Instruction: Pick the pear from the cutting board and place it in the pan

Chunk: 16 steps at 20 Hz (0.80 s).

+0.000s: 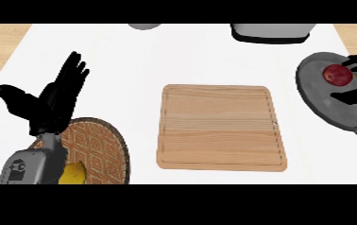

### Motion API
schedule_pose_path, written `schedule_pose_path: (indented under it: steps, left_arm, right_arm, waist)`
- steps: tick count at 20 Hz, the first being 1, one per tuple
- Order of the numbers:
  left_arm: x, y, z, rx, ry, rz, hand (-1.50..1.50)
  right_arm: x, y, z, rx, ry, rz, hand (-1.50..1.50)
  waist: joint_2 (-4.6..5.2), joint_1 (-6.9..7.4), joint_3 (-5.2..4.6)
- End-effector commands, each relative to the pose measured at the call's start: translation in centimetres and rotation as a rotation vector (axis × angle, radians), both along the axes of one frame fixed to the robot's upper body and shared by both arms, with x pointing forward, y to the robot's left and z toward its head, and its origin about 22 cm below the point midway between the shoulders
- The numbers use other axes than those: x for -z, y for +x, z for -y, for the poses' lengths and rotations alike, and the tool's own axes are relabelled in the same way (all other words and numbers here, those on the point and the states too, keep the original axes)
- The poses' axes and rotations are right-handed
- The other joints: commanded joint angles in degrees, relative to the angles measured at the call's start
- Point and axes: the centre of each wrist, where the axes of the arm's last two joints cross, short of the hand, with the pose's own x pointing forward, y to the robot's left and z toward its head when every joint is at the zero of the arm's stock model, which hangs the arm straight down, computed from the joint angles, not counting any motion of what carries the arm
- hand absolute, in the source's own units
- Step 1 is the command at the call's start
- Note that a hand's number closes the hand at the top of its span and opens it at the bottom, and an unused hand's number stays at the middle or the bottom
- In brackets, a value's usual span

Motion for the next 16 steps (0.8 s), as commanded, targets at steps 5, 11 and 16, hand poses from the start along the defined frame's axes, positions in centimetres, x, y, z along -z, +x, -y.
schedule_pose_path:
  steps: [5,11,16]
  left_arm:
    - [0.3,-1.2,-0.1,-0.017,-0.002,-0.003,0.0]
    - [1.3,-1.1,-0.3,-0.016,-0.012,-0.02,0.0]
    - [2.2,-1.9,-1.4,-0.026,0.008,-0.021,0.0]
  right_arm:
    - [0.2,-1.8,2.6,-0.029,0.21,0.189,-1.5]
    - [-2.1,-4.4,6.7,0.01,0.494,0.331,-1.5]
    - [-2.8,-10.4,11.7,-0.006,0.631,0.393,-1.5]
  waist:
    - [-0.49,-0.53,0.05]
    - [-0.49,-1.42,0.04]
    - [-0.52,-1.92,0.03]
